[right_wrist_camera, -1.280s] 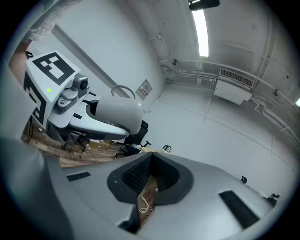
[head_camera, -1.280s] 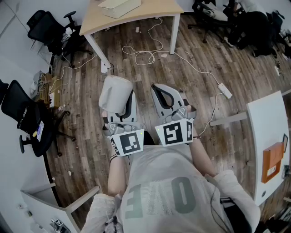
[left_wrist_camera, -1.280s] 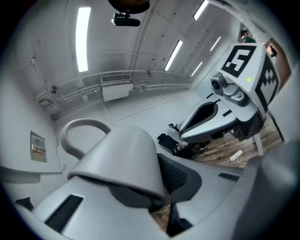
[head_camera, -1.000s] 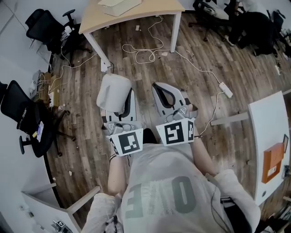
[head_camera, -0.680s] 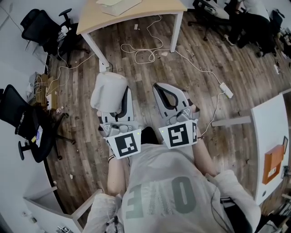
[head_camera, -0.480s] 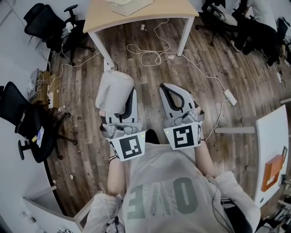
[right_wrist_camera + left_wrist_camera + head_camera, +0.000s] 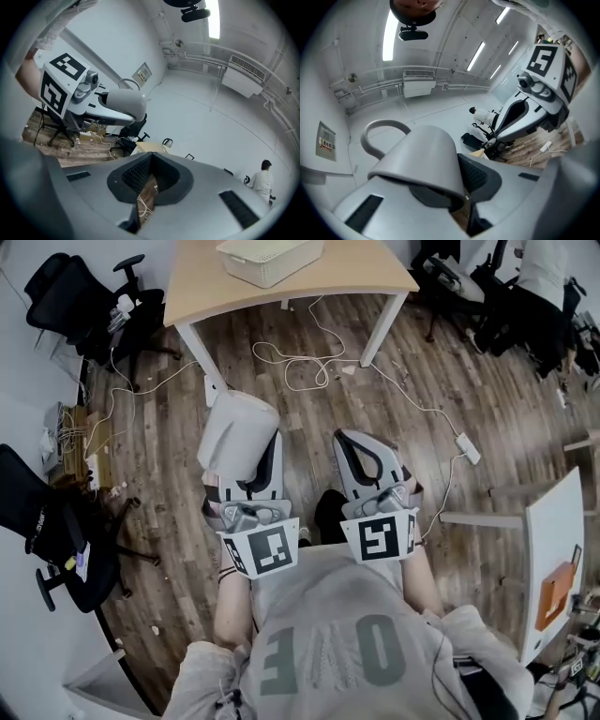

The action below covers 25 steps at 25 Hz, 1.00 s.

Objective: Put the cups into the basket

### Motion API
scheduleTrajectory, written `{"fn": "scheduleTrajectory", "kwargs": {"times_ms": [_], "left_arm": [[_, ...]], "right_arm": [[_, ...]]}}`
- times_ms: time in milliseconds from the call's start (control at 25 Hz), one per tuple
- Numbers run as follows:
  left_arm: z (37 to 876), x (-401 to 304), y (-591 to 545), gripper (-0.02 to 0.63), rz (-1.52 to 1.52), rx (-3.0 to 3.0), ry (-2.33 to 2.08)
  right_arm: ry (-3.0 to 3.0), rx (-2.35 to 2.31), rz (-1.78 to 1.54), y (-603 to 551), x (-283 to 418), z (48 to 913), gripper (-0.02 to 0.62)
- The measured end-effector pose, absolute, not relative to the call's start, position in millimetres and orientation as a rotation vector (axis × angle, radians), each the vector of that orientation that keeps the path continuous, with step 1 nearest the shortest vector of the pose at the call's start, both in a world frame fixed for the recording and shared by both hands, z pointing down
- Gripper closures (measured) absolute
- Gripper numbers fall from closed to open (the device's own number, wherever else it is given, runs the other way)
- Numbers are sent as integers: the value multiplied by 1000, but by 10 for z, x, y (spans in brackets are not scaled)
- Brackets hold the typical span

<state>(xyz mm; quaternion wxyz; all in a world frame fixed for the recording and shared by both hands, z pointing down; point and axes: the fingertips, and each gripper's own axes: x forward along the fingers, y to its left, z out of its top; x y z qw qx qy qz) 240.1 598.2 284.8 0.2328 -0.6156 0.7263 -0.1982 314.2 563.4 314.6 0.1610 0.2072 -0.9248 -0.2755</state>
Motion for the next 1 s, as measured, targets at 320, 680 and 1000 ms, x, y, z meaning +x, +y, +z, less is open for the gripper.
{"fn": "scheduleTrajectory", "kwargs": {"times_ms": [320,680,1000], "left_arm": [[2854,1936,5388,547,-543,-1720,2017],[2880,1073,3886,548,-578,-1677,2054],[2491,142,2678,549,-614,-1583,2170]], "right_arm": [[-2650,496,-762,5023,2637,3203,597],[-2724,456,-700,3426,1750,3273,597],[-2689,279,-665,2172,983,3212,597]]}}
